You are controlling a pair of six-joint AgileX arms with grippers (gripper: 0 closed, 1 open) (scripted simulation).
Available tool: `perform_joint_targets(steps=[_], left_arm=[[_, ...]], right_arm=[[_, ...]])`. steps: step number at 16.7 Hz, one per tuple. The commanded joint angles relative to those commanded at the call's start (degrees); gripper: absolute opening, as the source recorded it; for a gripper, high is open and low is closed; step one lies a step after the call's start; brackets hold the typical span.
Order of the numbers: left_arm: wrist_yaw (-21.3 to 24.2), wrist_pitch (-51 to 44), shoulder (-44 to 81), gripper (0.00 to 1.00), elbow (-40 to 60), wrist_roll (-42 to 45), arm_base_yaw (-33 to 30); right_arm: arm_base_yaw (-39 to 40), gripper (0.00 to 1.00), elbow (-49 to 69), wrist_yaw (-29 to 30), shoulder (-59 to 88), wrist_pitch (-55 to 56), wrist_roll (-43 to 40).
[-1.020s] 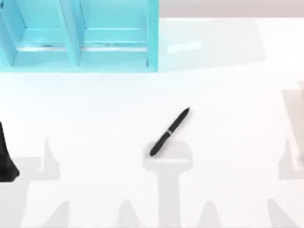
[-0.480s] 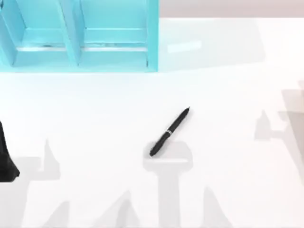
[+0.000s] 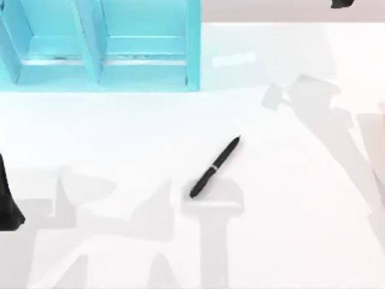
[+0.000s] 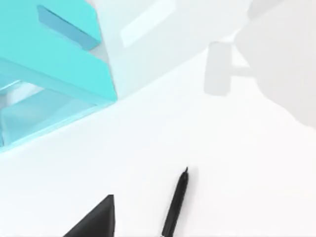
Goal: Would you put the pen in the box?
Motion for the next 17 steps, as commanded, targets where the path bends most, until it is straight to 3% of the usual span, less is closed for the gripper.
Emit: perform_joint_targets(steps=[10, 17], left_arm=[[0.0, 0.0, 0.0, 1.00, 0.0, 0.0, 0.0], [0.0, 0.0, 0.0, 1.00, 0.0, 0.0, 0.0]], right_arm=[[14.8, 1.00, 57.6, 3.3, 56.1, -35.5, 25.0], [19.2, 1.00, 75.3, 4.6, 73.7, -46.1, 32.0]])
